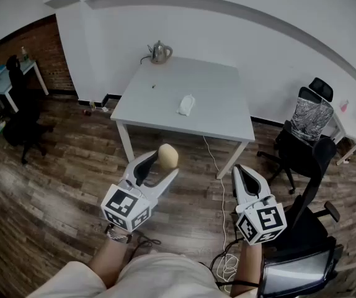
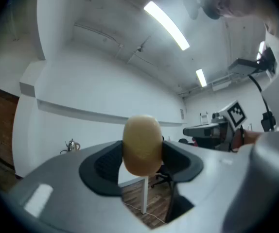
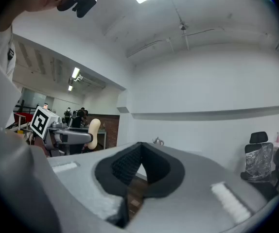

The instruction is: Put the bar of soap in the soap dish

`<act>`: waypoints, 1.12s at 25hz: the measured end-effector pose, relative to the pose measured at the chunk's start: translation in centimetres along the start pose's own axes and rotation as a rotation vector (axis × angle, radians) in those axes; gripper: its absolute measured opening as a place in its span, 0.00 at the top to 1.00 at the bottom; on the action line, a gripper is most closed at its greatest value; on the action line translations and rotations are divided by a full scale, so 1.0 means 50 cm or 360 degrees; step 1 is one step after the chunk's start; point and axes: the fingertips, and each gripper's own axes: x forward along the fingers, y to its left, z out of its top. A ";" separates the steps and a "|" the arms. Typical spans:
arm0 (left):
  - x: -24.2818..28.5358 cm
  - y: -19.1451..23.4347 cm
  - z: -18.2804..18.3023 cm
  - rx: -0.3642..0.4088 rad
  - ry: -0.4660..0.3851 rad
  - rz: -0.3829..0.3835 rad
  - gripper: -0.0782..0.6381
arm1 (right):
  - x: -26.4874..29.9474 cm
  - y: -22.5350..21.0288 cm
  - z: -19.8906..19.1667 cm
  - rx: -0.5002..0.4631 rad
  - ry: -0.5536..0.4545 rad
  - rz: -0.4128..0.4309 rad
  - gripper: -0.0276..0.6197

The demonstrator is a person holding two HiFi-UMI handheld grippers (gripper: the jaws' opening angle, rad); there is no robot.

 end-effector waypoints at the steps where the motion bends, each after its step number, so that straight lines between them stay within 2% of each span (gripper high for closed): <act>1: -0.001 0.001 0.001 0.0002 0.0000 -0.0003 0.51 | 0.001 0.001 0.000 0.0001 0.0003 -0.0003 0.96; 15: -0.020 0.019 0.007 0.0036 0.0003 -0.0003 0.51 | 0.014 0.025 0.015 0.0028 -0.0054 -0.0016 0.95; 22: -0.057 0.035 -0.004 0.0022 0.0010 -0.0007 0.51 | 0.002 0.068 0.018 0.0061 -0.0075 -0.0002 0.95; 28: -0.087 0.047 -0.002 0.0000 0.0006 -0.0030 0.51 | 0.001 0.108 0.004 0.0036 -0.0026 -0.0022 0.95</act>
